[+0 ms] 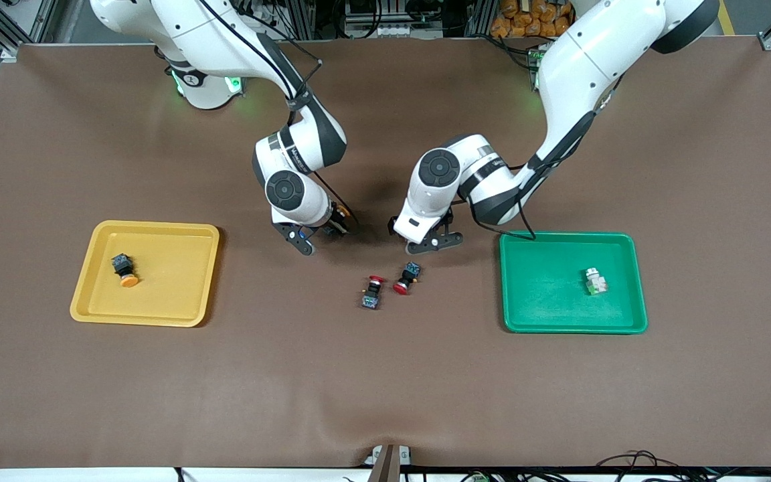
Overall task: Place green and yellow buttons in trays
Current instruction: 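Grasp the second yellow button with the right gripper while the left gripper grasps green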
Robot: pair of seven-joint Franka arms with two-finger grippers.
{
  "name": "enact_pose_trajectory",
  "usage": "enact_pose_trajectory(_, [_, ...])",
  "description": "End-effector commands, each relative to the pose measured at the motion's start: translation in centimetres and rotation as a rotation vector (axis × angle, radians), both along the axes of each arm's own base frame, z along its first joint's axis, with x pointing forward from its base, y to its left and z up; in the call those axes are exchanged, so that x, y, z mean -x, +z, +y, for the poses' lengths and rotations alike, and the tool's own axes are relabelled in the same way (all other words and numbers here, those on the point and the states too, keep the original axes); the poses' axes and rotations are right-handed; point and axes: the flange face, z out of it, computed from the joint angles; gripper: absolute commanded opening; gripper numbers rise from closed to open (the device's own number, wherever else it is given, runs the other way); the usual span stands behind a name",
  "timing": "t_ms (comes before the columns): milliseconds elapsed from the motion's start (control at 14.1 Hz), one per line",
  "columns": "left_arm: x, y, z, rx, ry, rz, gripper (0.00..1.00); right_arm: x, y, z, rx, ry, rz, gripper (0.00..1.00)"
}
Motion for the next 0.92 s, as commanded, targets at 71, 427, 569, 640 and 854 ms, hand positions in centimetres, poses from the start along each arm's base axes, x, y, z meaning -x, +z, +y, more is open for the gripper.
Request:
enact_pose_trajectory(71, [0.1, -1.0, -0.9, 0.013, -0.005, -0.007, 0.98, 0.1, 0.9, -1.0, -0.013, -0.013, -0.003, 0.0])
enact_pose_trajectory(427, [0.8, -3.2, -1.3, -0.009, 0.006, -0.013, 0.6, -2.8, 3.0, -4.5, -0.024, 0.022, 0.055, 0.0])
enact_pose_trajectory(569, [0.4, -3.2, -1.4, -0.007, 0.018, -0.016, 0.15, -4.3, 4.3, -6.9, -0.039, 0.036, 0.069, 0.0])
enact_pose_trajectory(640, [0.2, -3.1, -1.2, -0.006, 0.024, -0.017, 0.0, -5.2, 4.6, -8.3, -0.042, 0.056, 0.066, 0.0])
enact_pose_trajectory(854, [-0.8, -2.1, -0.5, -0.013, 0.039, -0.029, 0.0, -7.5, 5.1, -13.7, -0.041, 0.146, 0.06, 0.0])
